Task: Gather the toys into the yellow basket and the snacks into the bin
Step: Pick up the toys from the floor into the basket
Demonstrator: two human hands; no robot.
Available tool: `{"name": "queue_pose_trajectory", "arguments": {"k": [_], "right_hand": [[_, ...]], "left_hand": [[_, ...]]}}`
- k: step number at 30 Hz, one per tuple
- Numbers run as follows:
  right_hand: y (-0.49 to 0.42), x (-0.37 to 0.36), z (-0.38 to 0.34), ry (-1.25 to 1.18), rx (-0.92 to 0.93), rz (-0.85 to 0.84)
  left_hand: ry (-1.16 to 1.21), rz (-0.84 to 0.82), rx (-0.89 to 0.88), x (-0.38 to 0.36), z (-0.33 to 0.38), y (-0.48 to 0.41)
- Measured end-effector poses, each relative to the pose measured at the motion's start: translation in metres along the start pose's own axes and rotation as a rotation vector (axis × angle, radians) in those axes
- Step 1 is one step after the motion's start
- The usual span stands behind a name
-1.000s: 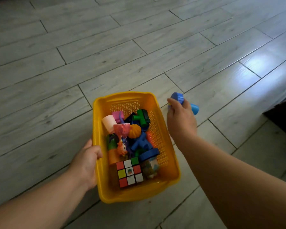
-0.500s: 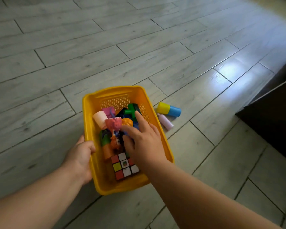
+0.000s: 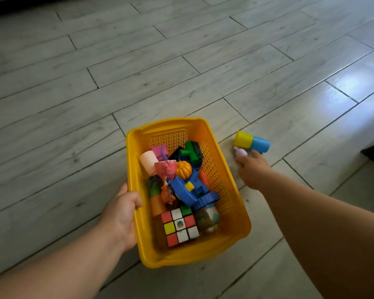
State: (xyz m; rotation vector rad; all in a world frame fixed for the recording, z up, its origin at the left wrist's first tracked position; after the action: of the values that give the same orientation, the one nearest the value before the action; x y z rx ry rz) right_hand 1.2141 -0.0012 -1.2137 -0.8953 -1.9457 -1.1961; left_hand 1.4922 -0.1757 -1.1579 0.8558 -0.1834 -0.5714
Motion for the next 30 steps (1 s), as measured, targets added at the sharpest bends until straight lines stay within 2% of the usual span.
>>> {"name": "queue_pose_trajectory", "arguments": {"k": [6,9,11,13,15,19,22,27,30], "right_hand": [[0.001,-0.014,0.013,-0.178,-0.150,-0.012],[0.008,-0.013,0.017,-0.147,-0.195,0.012],[0.018,-0.001,-0.003,-0.097,-0.039,0.071],[0.035,0.030,-0.036,-0.022,0.156,0.251],[0.059,0.052,-0.067,-0.040,0.269,0.361],[0.102,0.051,-0.109,0.046,0.455,0.411],[0.120,0.032,-0.118,0.122,0.495,0.379],[0.133,0.008,-0.119,0.275,0.414,0.227],[0.137,0.020,-0.131,0.237,0.483,0.324]], "left_hand": [[-0.046,0.035,-0.002,0.005,-0.006,0.005],[-0.060,0.046,-0.018,0.005,-0.006,0.002],[-0.053,0.049,-0.029,0.005,-0.004,0.000],[-0.045,0.053,-0.036,0.004,-0.005,-0.004],[-0.042,0.035,-0.043,-0.001,-0.003,-0.004],[-0.039,0.003,-0.056,-0.009,0.001,-0.008],[-0.010,0.001,-0.070,-0.011,0.007,-0.010],[0.016,-0.023,-0.082,-0.008,0.016,-0.013],[0.006,-0.027,-0.075,-0.004,0.014,-0.013]]}}
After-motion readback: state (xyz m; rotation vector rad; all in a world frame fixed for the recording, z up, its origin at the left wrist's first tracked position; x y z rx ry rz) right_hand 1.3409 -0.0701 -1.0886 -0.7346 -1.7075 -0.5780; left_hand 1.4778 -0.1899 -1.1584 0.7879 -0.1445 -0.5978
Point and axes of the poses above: each hand's wrist, its own y-axis away from the middle knuckle, its own x-axis out of the back of the hand, z = x × y, the point moved 9 cm from there along -y, towards the middle knuckle, and after that the axes turned 4 degrees about z, right-handed, at the moved point
